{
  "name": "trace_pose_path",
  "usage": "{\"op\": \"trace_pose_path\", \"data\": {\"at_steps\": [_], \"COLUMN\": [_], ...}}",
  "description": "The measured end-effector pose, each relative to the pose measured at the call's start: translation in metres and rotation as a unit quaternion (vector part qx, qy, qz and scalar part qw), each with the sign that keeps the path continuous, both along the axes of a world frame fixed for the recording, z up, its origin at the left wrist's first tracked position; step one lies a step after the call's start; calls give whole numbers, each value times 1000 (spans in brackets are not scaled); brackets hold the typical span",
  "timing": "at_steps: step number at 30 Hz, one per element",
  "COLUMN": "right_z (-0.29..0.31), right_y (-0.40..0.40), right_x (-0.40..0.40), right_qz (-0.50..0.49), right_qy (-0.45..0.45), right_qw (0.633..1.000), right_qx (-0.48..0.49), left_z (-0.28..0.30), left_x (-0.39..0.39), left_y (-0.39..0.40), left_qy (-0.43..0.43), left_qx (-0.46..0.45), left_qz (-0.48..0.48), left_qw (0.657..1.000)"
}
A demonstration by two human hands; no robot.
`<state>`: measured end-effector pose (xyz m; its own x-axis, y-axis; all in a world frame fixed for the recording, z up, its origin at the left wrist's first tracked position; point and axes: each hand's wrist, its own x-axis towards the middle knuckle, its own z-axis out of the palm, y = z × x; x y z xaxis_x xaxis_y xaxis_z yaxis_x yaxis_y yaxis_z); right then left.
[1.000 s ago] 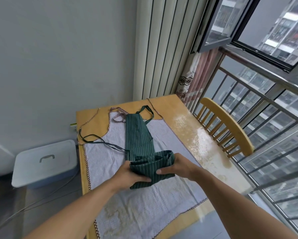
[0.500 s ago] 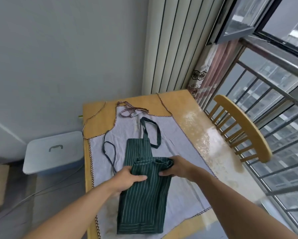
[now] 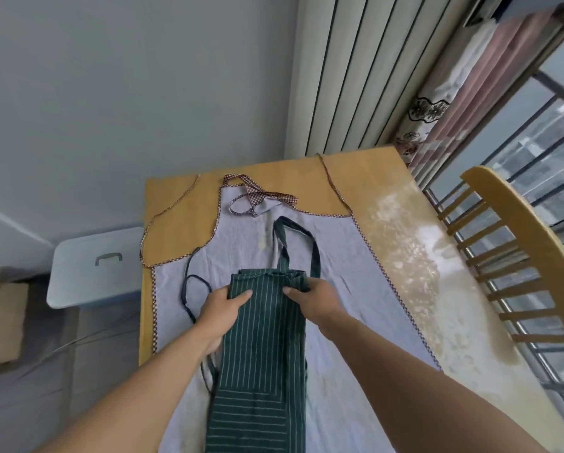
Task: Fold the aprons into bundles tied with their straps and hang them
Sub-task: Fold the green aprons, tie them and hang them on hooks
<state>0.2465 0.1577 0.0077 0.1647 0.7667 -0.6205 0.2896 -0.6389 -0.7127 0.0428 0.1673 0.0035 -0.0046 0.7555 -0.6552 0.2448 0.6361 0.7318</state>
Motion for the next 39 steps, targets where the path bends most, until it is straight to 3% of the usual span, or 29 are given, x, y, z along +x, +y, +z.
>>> {"op": "trace_pose_path", "data": {"at_steps": [6, 9, 16, 19, 24, 28, 32, 36, 39], "right_z": [-37, -40, -46, -40, -23, 11, 48, 101, 152], "right_y": [20, 22, 22, 15, -14, -37, -48, -44, -39], "right_x": [-3, -9, -10, -2, 12, 13, 14, 19, 27], "right_qz": [-6, -24, -65, -54, -57, 25, 33, 6, 0], "right_qy": [-61, -51, 105, 206, 267, 331, 321, 266, 259], "right_qw": [998, 998, 989, 970, 956, 937, 943, 964, 959], "right_qx": [-32, -41, -83, -117, -105, -110, -83, 22, 117], "left_z": [-26, -29, -10, 3, 25, 45, 72, 119, 165], "left_x": [-1, 3, 13, 13, 3, -3, -4, 4, 13], "left_y": [27, 38, 44, 34, 20, 6, -2, 3, 10], "left_qy": [171, 179, 35, -28, -152, -196, -187, -167, -178], "left_qx": [17, -11, -139, -139, -186, -171, -124, -26, 76], "left_qz": [-18, -36, -74, -41, -46, -88, -123, -158, -175], "left_qw": [985, 983, 987, 989, 970, 962, 967, 973, 965]}}
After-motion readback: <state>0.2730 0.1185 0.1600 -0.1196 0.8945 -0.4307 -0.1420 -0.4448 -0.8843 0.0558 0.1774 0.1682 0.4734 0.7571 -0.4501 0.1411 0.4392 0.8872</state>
